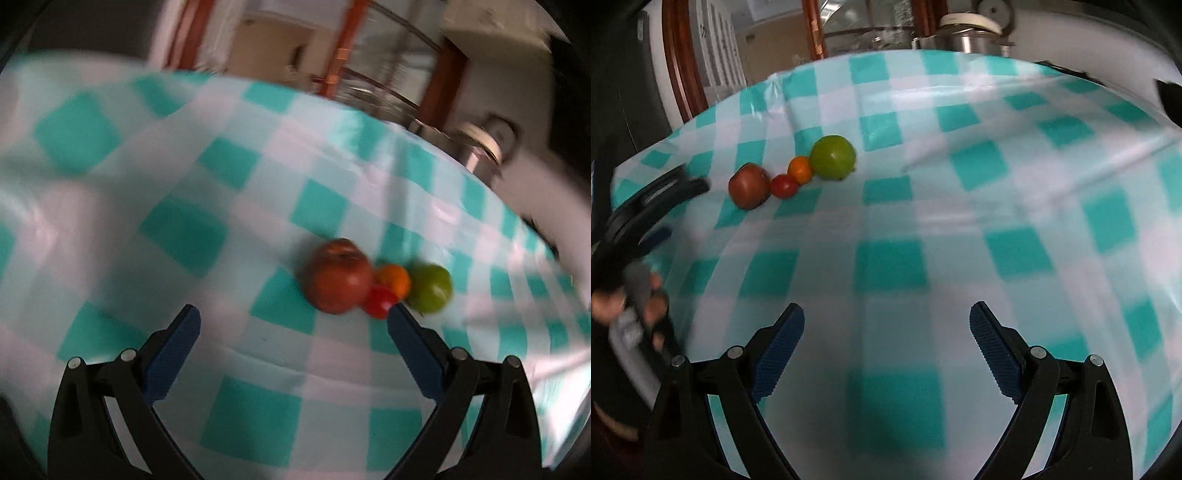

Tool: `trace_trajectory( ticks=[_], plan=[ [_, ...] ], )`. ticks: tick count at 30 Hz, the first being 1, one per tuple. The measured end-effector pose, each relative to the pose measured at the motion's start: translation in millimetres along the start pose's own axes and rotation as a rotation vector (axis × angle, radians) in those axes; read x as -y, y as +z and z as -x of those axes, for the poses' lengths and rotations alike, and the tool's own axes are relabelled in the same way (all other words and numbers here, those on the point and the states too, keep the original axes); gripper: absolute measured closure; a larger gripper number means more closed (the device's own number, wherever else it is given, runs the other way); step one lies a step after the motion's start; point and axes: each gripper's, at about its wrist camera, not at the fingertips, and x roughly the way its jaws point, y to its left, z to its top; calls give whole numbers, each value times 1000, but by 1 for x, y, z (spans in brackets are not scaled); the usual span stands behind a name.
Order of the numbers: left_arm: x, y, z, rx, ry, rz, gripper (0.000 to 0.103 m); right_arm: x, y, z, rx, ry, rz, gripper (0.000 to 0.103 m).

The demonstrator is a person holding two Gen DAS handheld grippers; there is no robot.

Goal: Organize fruits
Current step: 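Return both tools to the table and grasp a green tomato with the right tool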

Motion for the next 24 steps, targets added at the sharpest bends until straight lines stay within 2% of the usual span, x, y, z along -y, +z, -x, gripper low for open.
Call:
trace_trajectory(
  ticks=[3,4,6,8,14,20,24],
  plan=[
    [-25,0,-9,-40,-16,91,2,-13,26,-31,-2,8,28,14],
    [-30,1,-8,-37,-33,110,2,-20,35,-45,-27,0,50,14],
    [-35,3,-8,-17,-30,115,2,-32,50,-69,-67,-30,101,14],
    [-36,4,-13,-40,-40,127,2,-45,68,-91,-82,-64,176,14],
    [-30,1,-18,-52,-36,102,2,-60,115,-143,-88,-110,287,14],
    [-31,-1,-21,-59,-36,123,2,-67,138,-168,-73,-99,358,15],
    [-24,-3,-23,-65,-40,93,2,-68,147,-179,-73,-64,384,15]
  ],
)
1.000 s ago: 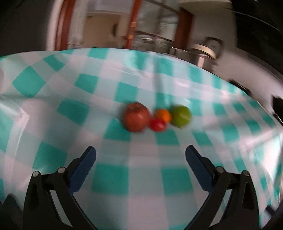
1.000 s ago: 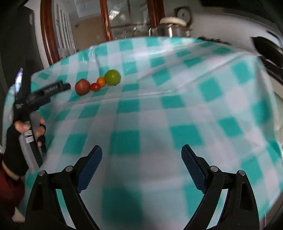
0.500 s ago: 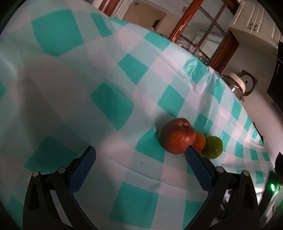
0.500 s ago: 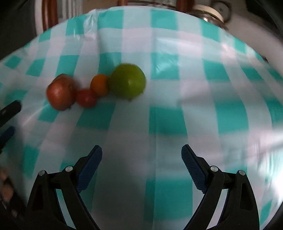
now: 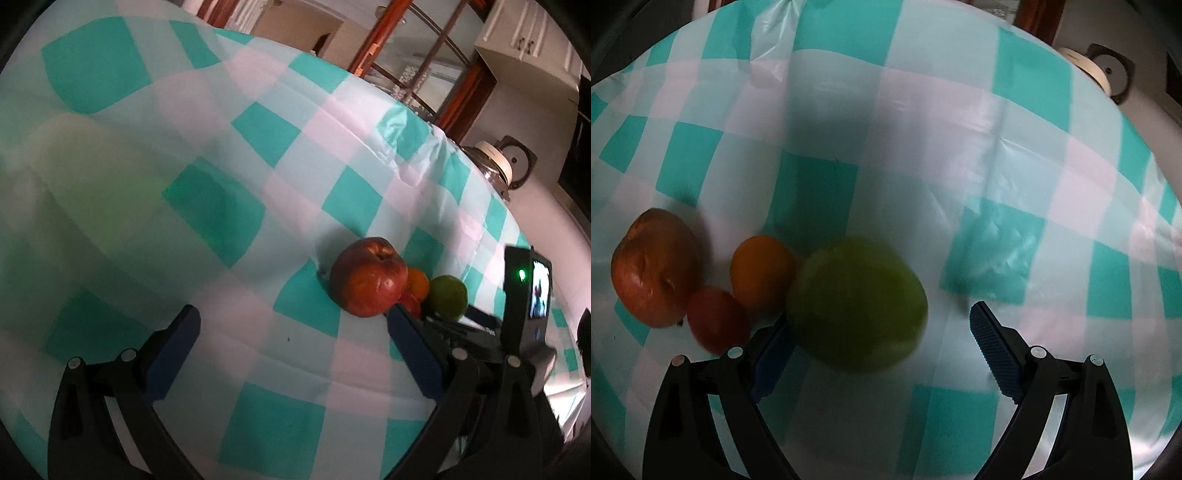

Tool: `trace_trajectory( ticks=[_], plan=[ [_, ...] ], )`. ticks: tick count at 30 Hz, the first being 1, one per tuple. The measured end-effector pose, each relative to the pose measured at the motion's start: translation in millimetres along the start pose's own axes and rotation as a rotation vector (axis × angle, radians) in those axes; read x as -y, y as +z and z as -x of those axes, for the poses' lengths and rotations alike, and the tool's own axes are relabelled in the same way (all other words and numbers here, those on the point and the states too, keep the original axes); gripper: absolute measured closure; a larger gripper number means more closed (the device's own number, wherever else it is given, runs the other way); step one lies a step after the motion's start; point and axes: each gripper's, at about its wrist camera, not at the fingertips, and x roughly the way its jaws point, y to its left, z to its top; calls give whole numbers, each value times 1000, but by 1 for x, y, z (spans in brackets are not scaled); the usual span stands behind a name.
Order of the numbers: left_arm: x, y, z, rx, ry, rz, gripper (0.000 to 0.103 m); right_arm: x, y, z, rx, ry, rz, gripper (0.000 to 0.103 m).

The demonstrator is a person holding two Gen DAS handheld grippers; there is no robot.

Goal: Organize fruits
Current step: 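Return both tools to the table and grasp a green tomato with the right tool, then grasp the red apple with the left tool while the right tool holds the green tomato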

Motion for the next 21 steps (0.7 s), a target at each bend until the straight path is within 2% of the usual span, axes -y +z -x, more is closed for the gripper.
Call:
trace_trajectory(
  ticks=[3,5,10,15,21],
  plan=[
    [4,-1,-1,-3,0,-17,2,7,4,-5,1,60,-19,23],
    [3,-1,-1,-5,-2,-15,2,6,3,0,26,102,-13,42],
    [5,-3,-2,-11,-7,-22,2,16,-23,22,37,135,-121,42],
    [17,-7,-5,-39,-32,-90,2,31,-84,67,51,185,-299,42],
    [35,-8,-19,-100,-62,-154,2,35,-135,108,95,268,-451,42]
  ],
)
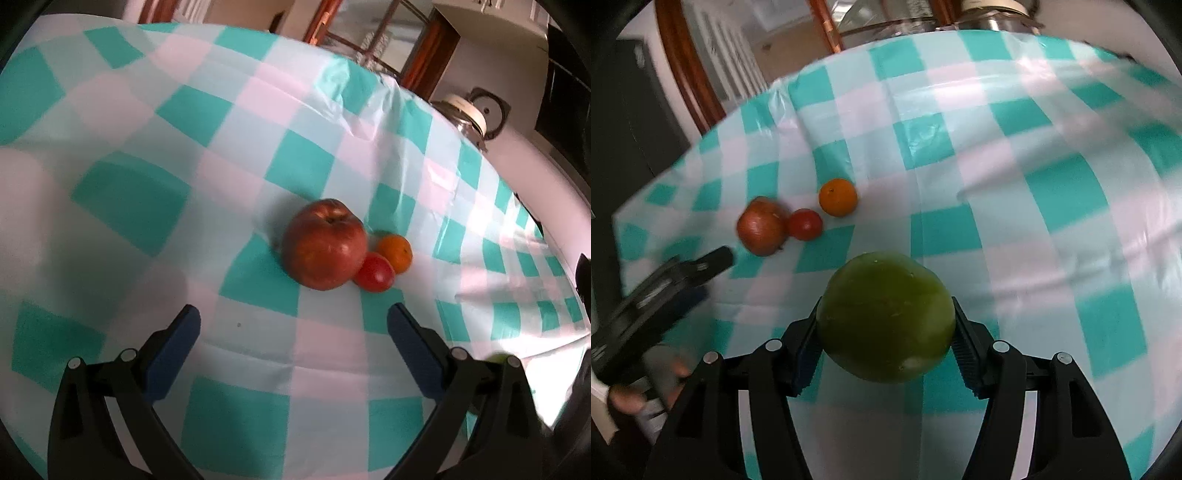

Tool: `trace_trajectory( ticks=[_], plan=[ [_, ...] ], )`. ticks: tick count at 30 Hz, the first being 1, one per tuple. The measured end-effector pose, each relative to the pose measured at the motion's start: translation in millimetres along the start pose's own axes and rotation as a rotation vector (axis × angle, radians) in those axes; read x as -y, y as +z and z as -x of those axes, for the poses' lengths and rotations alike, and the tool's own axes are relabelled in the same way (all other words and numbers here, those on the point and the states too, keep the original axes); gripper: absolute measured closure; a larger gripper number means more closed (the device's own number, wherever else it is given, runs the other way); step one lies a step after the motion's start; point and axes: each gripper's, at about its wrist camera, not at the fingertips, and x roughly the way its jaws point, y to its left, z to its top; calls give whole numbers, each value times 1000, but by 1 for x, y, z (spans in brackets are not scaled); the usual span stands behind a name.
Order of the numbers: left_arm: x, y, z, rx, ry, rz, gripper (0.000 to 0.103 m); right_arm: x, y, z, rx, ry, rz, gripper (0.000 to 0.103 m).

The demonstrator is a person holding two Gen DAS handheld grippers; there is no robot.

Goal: Organize fruits
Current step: 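Grasp the red apple with the left tool while the right tool holds the green tomato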

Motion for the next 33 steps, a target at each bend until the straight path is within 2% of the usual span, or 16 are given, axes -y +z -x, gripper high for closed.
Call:
trace_trajectory(
  ticks=[4,6,9,14,17,20,21,23,24,27,33],
  plan=[
    [12,5,-16,-55,-11,-50,2,-5,2,-8,-48,24,-12,42],
    [15,8,-21,-62,8,-58,2,-5,0,-7,-46,32,-17,42],
    [12,16,-36,-114,21,-52,4,-3,-3,-5,-41,42,-26,42],
    [20,30,-55,-141,57,-174,7,-4,-3,-6,-45,49,-23,42],
    [30,33,-65,-148,70,-264,14,-4,-3,-6,-48,52,-25,42],
    [34,38,-74,-157,63,-309,22,-4,-2,-6,-51,55,-22,41],
    [34,39,-76,-161,61,-313,27,-5,-2,-7,-52,58,-21,41],
    [33,42,-79,-163,44,-315,31,-5,-2,-7,-52,61,-22,41],
    [34,41,-79,-163,34,-323,38,-4,-2,-7,-52,66,-24,41],
    [35,42,-80,-158,35,-323,38,-3,-2,-7,-50,77,-32,41],
    [18,44,-69,-120,1,-240,39,2,-3,-6,-43,104,-58,41]
  ],
)
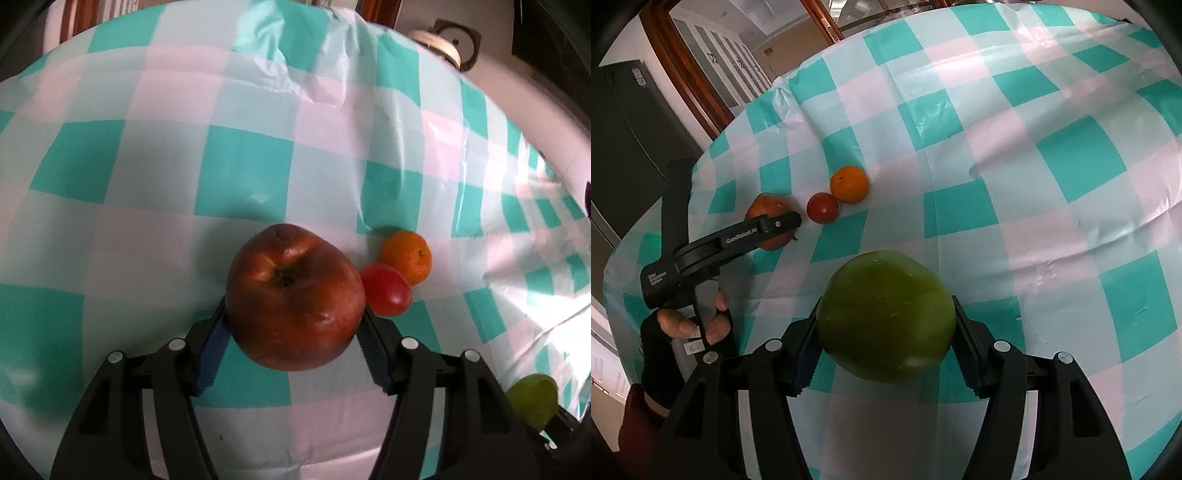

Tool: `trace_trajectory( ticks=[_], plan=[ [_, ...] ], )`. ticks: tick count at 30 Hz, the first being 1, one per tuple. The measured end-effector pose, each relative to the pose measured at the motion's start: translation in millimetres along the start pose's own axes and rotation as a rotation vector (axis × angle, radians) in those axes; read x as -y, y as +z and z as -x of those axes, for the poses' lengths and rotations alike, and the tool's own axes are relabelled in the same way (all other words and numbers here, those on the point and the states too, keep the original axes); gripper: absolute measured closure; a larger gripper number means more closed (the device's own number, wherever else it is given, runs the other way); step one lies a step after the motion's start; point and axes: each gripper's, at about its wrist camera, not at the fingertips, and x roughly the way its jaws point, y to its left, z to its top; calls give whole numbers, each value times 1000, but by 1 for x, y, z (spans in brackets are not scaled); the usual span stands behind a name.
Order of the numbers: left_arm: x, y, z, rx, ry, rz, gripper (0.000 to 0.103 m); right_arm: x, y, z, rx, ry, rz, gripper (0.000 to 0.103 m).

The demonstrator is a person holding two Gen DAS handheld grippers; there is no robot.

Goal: Organize fruits
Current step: 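Grasp the red apple with the left tool while the right tool holds the green tomato, then carry the apple and green tomato into the white box and open both tools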

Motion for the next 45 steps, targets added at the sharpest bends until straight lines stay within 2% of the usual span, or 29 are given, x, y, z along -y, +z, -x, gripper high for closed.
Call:
trace_trajectory(
  ticks=[10,13,16,19,21,24,32,38,45],
  plan=[
    [-21,-5,19,63,-50,95,39,5,3,-1,6,36,-36,42],
    [-21,-6,25,70,-31,137,39,5,3,0,7,38,-41,42],
    [-17,-26,46,57,-46,183,39,6,3,3,13,25,-46,42],
    [-10,-56,79,50,-48,165,39,3,-5,16,44,16,-46,42],
    [-3,-78,100,48,-34,122,39,1,-19,29,43,26,-74,42],
    [8,-109,128,52,-18,60,39,-11,-47,51,35,-5,-50,42],
    [44,-185,177,12,-107,-56,39,-25,-122,128,67,-25,6,42],
    [92,-226,202,15,-144,-201,39,-9,-163,186,116,-59,18,42],
    [149,-254,217,10,-194,-356,39,31,-203,245,170,-127,-26,42]
  ],
)
